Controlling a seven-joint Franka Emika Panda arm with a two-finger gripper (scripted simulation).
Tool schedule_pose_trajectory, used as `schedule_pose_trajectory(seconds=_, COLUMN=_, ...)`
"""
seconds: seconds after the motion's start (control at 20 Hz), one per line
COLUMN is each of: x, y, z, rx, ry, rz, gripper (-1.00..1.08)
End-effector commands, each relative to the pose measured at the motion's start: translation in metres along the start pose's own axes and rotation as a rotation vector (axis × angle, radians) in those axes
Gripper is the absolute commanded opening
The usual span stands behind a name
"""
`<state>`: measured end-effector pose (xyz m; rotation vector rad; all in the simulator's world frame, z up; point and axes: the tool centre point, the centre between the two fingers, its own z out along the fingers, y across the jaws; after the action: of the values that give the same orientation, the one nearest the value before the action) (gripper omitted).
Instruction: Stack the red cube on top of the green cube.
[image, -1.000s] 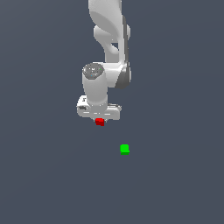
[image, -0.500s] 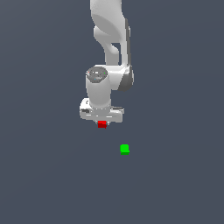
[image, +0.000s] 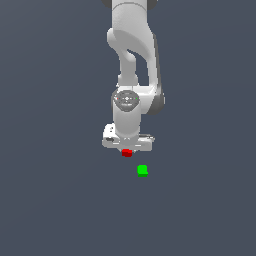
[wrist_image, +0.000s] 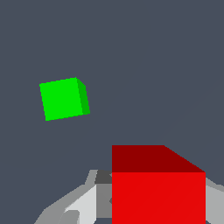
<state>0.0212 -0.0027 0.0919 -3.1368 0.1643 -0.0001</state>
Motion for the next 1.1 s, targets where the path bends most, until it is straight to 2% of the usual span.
schedule_pose_trajectory(seconds=0.0, x=0.012, y=-0.016, z=0.006, rx=0.000, ry=0.001, rz=0.000, gripper=-1.00)
schedule_pose_trajectory(seconds=0.5, x=0.048, y=-0.061, z=0.025, rx=0.000, ry=0.000, rz=0.000, gripper=-1.00)
schedule_pose_trajectory(seconds=1.05, x=0.060, y=-0.074, z=0.030, rx=0.000, ry=0.000, rz=0.000, gripper=-1.00)
